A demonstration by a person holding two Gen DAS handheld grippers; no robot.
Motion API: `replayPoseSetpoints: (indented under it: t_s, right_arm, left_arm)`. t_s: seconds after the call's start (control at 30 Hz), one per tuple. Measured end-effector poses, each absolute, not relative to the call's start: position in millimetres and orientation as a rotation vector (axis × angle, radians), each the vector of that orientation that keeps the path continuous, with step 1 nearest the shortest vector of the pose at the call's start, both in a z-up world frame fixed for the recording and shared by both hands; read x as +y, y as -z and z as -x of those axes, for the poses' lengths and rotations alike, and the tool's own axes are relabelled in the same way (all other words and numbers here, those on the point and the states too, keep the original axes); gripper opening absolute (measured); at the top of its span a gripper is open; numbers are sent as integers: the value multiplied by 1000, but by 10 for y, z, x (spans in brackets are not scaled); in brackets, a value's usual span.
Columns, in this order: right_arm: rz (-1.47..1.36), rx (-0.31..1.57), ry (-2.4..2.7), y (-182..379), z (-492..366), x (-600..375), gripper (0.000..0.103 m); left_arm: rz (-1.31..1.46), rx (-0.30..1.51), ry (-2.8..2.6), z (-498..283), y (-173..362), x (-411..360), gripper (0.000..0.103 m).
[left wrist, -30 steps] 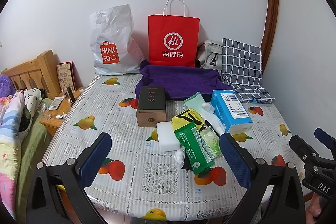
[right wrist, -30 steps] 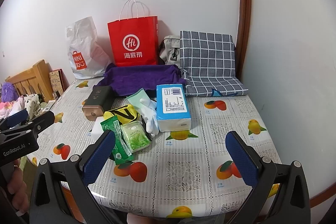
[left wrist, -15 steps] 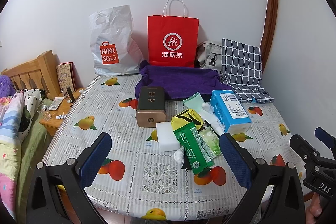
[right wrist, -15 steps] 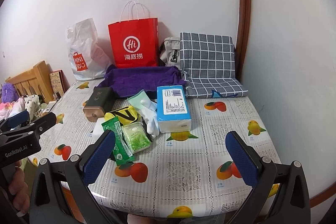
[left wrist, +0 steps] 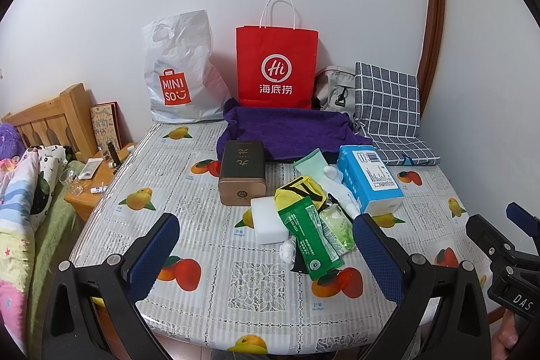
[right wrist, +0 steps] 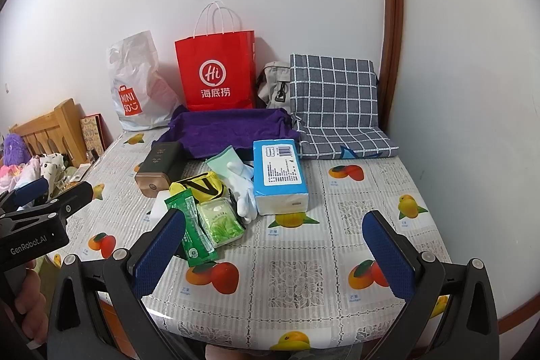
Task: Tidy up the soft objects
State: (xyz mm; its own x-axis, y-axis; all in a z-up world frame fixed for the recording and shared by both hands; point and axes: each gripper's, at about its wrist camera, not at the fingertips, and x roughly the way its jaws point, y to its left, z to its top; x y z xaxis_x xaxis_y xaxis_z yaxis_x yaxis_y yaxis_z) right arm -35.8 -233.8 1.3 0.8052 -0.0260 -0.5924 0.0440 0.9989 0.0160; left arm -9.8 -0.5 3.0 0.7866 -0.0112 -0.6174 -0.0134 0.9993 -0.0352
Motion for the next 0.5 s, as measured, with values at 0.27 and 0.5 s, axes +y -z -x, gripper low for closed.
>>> replayPoseSetpoints:
  t_s: [0.27,0.5]
  right_arm:
    - [-27,621,30,-27,384,-2331,103]
    - [-28,629,16,44,331,-2314,103]
  left_arm:
    - [33,665,-3,103,-31,-3,103]
    - [24,686,-14,122,-54,-15,103]
